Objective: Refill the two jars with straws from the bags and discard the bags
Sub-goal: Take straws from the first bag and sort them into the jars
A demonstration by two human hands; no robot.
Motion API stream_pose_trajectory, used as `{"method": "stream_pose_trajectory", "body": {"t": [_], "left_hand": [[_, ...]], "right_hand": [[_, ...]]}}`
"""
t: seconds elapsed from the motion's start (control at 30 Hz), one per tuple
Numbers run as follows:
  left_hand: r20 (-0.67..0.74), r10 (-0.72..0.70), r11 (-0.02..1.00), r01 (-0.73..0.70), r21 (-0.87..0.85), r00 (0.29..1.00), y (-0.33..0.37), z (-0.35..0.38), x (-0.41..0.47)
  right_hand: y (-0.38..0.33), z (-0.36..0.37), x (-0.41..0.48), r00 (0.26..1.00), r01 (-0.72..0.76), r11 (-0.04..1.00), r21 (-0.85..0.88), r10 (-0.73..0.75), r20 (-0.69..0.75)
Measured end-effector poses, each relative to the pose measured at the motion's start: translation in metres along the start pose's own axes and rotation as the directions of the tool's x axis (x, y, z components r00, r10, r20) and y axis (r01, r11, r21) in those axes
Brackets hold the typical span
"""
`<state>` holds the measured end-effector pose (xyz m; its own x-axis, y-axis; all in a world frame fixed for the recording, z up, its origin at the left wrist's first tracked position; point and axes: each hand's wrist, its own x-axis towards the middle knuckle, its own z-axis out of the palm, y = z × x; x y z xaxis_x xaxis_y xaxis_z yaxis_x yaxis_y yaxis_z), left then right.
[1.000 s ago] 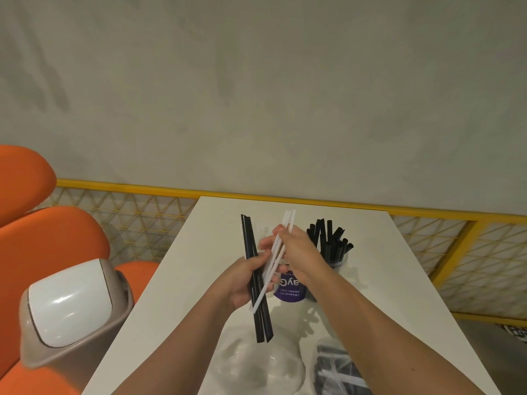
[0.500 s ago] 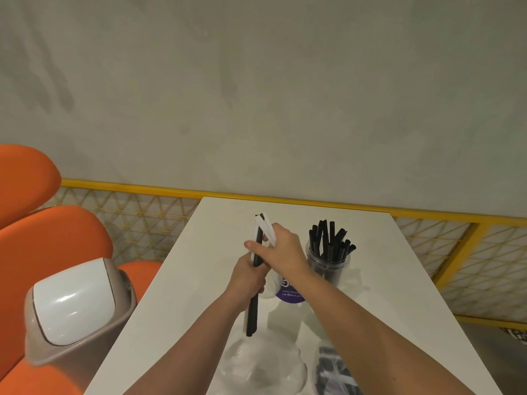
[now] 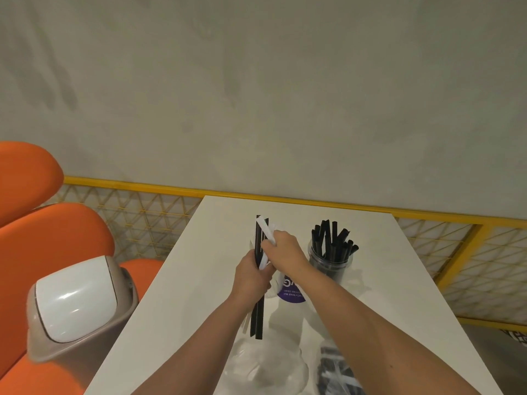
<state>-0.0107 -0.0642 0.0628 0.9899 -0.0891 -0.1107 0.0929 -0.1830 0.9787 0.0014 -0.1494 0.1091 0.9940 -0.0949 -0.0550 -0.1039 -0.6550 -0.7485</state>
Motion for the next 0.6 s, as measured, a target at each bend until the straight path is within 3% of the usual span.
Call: {"method": "stream_pose_trajectory", "body": {"t": [0.1,0.27,0.33,0.4,0.47,0.6], "left_hand": [[0.043,0.003,0.999,-0.001,-0.036,0.999,0.002,-0.005,0.0],[0.257,-0.008,0.998,0.022,-0.051,0.966,0.004,-0.024,0.002],[0.264,-0.023,0.997,0.041,-0.062,0.964,0.003,-0.031,0.007],[0.233,-0.043,0.994,0.064,-0.083,0.972,0.002,-0.037,0.014],[0.187,-0.056,0.99,0.079,-0.12,0.981,0.0,-0.044,0.019],[0.095,-0.068,0.982,0.083,-0.17,0.993,-0.005,-0.053,0.027]], "right_hand": [[-0.002,-0.003,0.003,1.0,-0.01,0.999,0.051,0.01,-0.012],[-0.001,-0.017,0.017,0.992,-0.085,0.951,0.296,0.109,-0.066],[-0.005,-0.029,0.023,0.981,-0.121,0.829,0.546,0.183,-0.06],[-0.009,-0.043,0.029,0.971,-0.082,0.645,0.76,0.224,-0.085],[-0.011,-0.056,0.037,0.956,0.019,0.553,0.833,0.235,-0.178],[-0.012,-0.063,0.047,0.93,0.19,0.65,0.736,0.122,-0.348]]}}
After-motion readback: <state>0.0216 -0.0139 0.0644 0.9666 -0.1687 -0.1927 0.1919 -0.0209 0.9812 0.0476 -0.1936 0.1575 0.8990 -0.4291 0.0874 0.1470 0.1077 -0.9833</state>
